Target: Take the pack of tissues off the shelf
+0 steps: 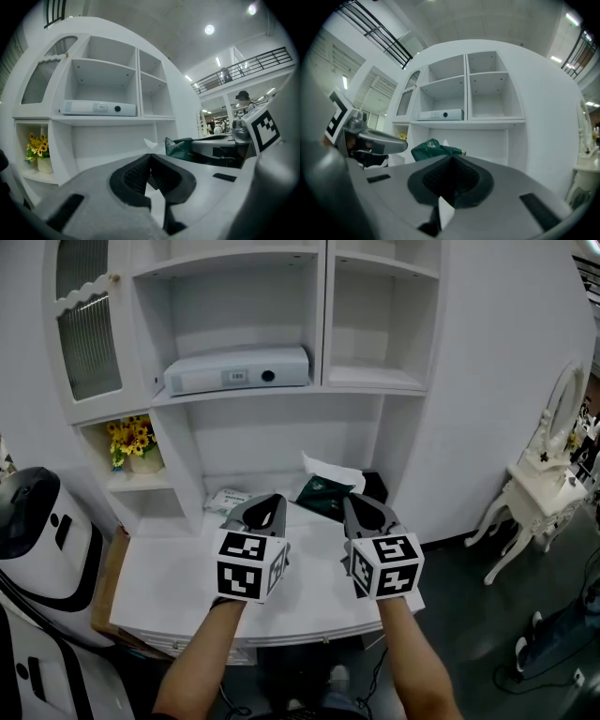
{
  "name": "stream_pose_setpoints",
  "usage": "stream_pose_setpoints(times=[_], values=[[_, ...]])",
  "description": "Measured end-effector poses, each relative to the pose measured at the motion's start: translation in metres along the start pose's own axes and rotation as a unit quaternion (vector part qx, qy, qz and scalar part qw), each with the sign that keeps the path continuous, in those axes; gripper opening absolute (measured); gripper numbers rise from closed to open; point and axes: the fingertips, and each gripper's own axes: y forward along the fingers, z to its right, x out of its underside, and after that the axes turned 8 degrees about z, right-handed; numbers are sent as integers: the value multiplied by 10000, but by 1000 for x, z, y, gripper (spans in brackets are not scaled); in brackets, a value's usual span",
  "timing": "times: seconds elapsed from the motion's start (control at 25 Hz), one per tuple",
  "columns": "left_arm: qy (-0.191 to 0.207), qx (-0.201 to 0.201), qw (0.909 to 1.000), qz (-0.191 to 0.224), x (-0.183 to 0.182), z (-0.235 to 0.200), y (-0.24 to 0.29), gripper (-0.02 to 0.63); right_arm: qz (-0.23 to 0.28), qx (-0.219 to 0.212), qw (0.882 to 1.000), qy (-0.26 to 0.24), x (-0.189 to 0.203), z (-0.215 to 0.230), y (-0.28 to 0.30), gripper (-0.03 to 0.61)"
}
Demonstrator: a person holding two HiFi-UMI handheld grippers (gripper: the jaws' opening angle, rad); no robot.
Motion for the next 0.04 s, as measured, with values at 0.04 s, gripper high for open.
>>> stream_pose_setpoints(times=[0.04], values=[[4,7,10000,-5,0,0,0,3,5,3,10000,5,0,0,0,3]])
